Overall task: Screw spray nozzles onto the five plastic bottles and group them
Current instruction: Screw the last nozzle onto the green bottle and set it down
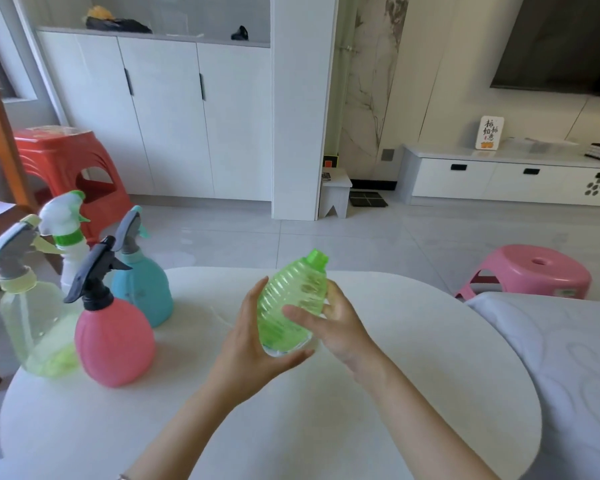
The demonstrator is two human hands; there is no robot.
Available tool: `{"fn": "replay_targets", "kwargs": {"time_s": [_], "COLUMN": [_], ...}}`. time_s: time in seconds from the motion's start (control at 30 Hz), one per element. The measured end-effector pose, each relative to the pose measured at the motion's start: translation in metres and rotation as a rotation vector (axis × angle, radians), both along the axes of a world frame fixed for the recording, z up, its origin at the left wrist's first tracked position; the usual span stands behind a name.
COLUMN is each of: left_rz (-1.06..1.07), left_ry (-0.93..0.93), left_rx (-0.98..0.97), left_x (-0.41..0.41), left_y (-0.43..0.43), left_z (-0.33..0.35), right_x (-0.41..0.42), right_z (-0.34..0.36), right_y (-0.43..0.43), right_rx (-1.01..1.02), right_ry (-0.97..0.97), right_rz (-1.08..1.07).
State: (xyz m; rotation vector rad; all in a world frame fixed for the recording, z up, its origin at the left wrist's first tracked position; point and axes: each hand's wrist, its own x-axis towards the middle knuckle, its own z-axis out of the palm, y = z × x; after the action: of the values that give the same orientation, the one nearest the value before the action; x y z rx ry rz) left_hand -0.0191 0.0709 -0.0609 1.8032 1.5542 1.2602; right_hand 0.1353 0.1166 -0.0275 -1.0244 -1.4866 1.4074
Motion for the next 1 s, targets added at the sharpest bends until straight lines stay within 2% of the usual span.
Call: {"fn": "replay_targets", "kwargs": {"time_s": [0.07,0.2,0.33,0.4,0.53,0.63,0.8,0.87,0.93,1.0], "left_rz": [0.029,0.077,0.195,0.216,0.216,0.213,0.196,0.201,0.210,0.206], "left_ry": [-0.060,-0.027,-0.019,-0.004,0.002,-0.019,-0.019,-0.026,-0.039,-0.038], "left_rx": [-0.004,0.008,-0.013,-0.020,-0.027,-0.033,-0.022,-0.023,-0.034,-0.040], "left_x": [-0.012,-0.046,-0.080,-0.090,-0.098,-0.100,-0.099,-0.098,-0.097,-0.095], "left_y": [-0.003,-0.012,-0.027,-0.032,-0.035,-0.035,-0.029,-0.027,-0.025,-0.023], "left_z": [0.002,0.003,0.004,0.003,0.001,0.000,0.000,-0.001,-0.002,-0.003], "right_x": [-0.008,-0.005,0.001,-0.005,-0.017,-0.019,-0.021,-0.020,-0.019,-0.014], "right_z": [0.000,-0.004,-0.031,-0.048,-0.068,-0.074,-0.075,-0.072,-0.062,-0.047], "right_y": [-0.006,-0.004,0.006,0.006,0.009,0.013,0.015,0.013,0.013,0.014], "right_rx": [-0.014,-0.003,0.197,0.281,0.482,0.533,0.611,0.562,0.378,0.161], "right_ry": [-0.044,-0.171,-0.590,-0.721,-0.850,-0.897,-0.882,-0.839,-0.615,-0.247], "right_rz": [0.113,0.236,0.157,0.172,0.214,0.203,0.046,0.010,-0.083,-0.215]}}
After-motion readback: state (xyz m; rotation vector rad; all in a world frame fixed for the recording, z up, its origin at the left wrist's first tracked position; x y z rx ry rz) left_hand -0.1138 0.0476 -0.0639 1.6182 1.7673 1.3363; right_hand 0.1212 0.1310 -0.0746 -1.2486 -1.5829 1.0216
